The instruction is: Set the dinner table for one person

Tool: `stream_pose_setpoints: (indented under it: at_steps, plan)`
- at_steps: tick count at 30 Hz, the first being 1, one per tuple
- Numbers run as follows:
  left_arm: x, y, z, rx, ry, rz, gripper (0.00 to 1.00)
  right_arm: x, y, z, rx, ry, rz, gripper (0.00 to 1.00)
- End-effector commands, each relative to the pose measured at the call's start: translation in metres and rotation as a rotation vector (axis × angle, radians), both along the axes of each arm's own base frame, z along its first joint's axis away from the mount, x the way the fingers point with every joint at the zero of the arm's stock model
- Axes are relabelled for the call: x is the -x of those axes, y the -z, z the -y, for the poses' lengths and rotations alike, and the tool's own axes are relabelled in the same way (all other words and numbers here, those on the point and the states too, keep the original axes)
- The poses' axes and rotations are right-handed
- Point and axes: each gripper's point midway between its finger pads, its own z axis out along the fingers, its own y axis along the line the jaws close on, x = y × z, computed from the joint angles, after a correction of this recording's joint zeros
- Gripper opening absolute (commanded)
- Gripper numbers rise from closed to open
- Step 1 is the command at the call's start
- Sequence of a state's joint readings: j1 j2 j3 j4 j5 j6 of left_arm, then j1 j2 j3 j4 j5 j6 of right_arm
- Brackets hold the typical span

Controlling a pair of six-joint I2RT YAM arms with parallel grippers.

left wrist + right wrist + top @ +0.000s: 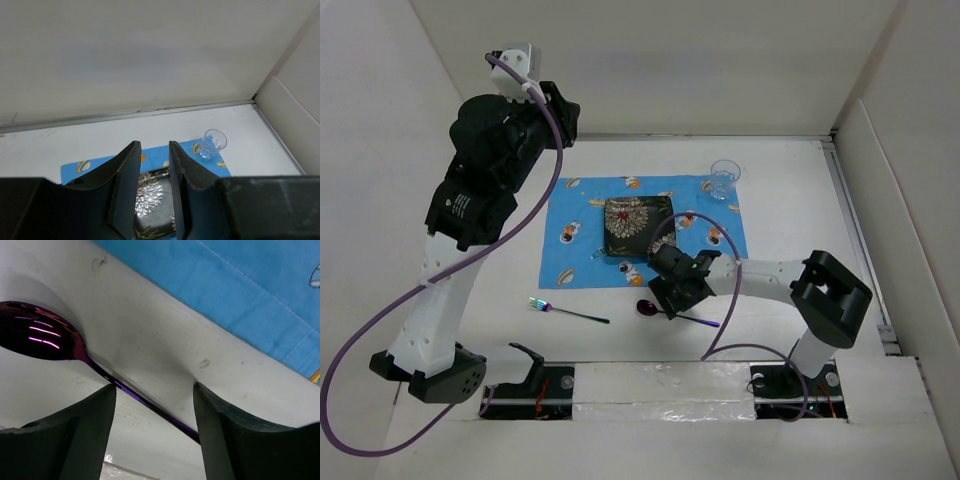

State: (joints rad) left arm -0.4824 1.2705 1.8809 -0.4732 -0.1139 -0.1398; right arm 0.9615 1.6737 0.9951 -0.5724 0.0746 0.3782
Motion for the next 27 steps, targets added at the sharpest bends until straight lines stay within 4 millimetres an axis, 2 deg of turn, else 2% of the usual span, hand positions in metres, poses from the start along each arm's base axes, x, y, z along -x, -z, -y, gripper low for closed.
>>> stream_pose_setpoints:
  at_steps: [1,4,7,10,11,13,14,15,19,20,24,26,27]
  plan:
    - [0.007,-0.011,-0.004,0.035,-0.003,0.026,0.26,0.0,0.013,-0.009,0.037,-0.006,0.039,0.67]
    - [0.008,-0.007,-0.003,0.036,0.0,0.014,0.26,0.011,0.02,-0.019,0.042,-0.037,0.037,0.62]
    - [0.007,-0.003,-0.005,0.037,-0.014,0.0,0.26,0.022,0.025,-0.024,0.067,-0.048,0.05,0.51]
    - [0.008,0.001,-0.007,0.039,-0.02,-0.007,0.26,0.03,0.029,-0.022,0.101,-0.024,0.057,0.34]
    - [0.008,0.001,-0.007,0.043,-0.019,-0.005,0.26,0.036,0.031,-0.024,0.103,-0.031,0.058,0.25]
    - [0.009,0.003,-0.006,0.045,-0.014,-0.009,0.26,0.04,0.035,-0.023,0.106,-0.01,0.049,0.16]
    - [0.008,0.006,-0.005,0.045,-0.011,-0.017,0.26,0.044,0.036,-0.024,0.107,-0.015,0.052,0.06]
    - [0.008,0.008,-0.004,0.043,-0.008,-0.021,0.26,0.045,0.035,-0.026,0.101,-0.01,0.061,0.02]
    - [0.007,0.012,-0.001,0.043,0.004,-0.033,0.26,0.045,0.012,-0.036,0.061,-0.009,0.104,0.0]
    - [0.007,0.013,0.0,0.045,0.005,-0.034,0.26,0.041,-0.007,-0.042,0.028,-0.005,0.126,0.0]
    - [0.006,0.022,0.005,0.055,0.024,-0.049,0.26,0.018,-0.053,-0.05,-0.037,0.019,0.2,0.0]
    - [0.004,0.031,0.007,0.046,0.03,-0.07,0.27,-0.002,-0.068,-0.044,-0.06,0.073,0.204,0.0]
    - [0.002,0.038,0.01,0.036,0.038,-0.089,0.27,-0.012,-0.082,-0.046,-0.099,0.08,0.211,0.0]
